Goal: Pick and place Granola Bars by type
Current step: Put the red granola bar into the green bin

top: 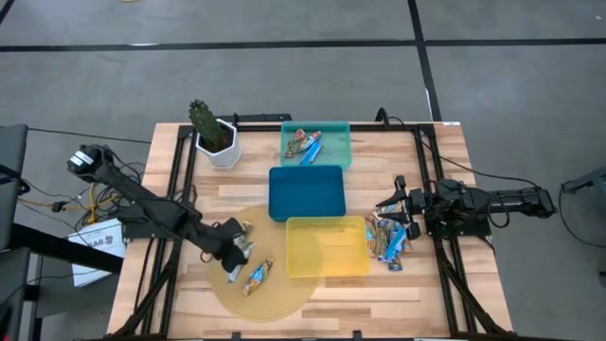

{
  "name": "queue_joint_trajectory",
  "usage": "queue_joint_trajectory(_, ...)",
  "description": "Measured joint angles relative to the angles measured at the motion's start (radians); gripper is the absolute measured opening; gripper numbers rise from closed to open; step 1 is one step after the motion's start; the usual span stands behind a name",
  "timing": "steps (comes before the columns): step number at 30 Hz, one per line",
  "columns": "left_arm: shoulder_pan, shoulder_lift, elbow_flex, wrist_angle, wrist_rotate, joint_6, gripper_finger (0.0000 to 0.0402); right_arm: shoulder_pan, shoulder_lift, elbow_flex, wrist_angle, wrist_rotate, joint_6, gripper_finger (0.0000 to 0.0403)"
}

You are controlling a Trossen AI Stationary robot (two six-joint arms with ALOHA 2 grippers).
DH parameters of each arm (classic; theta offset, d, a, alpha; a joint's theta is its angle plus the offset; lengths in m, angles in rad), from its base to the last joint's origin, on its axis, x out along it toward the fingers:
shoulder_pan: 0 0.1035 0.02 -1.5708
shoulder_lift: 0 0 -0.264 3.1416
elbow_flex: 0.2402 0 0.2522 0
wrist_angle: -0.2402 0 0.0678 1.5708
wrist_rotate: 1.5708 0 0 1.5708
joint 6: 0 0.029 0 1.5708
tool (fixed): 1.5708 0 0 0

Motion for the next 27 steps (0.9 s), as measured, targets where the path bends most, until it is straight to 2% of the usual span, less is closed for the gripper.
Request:
queue_joint_trajectory(5, 0.035, 0.0, 0.0, 0.169, -0.009, 0.136, 0.0026, 0.0, 0.0, 0.0, 0.0, 0.0, 0.0, 0.0124)
queue_joint_trajectory(15, 0.119, 0.0, 0.001, 0.452, -0.137, 0.389, 0.0026, 0.0, 0.0, 0.0, 0.0, 0.0, 0.0, 0.0124)
queue_joint_trajectory(27, 0.183, 0.0, 0.001, 0.506, -0.164, 0.555, 0.0024, 0.0, 0.0, 0.0, 0.0, 0.0, 0.0, 0.0124)
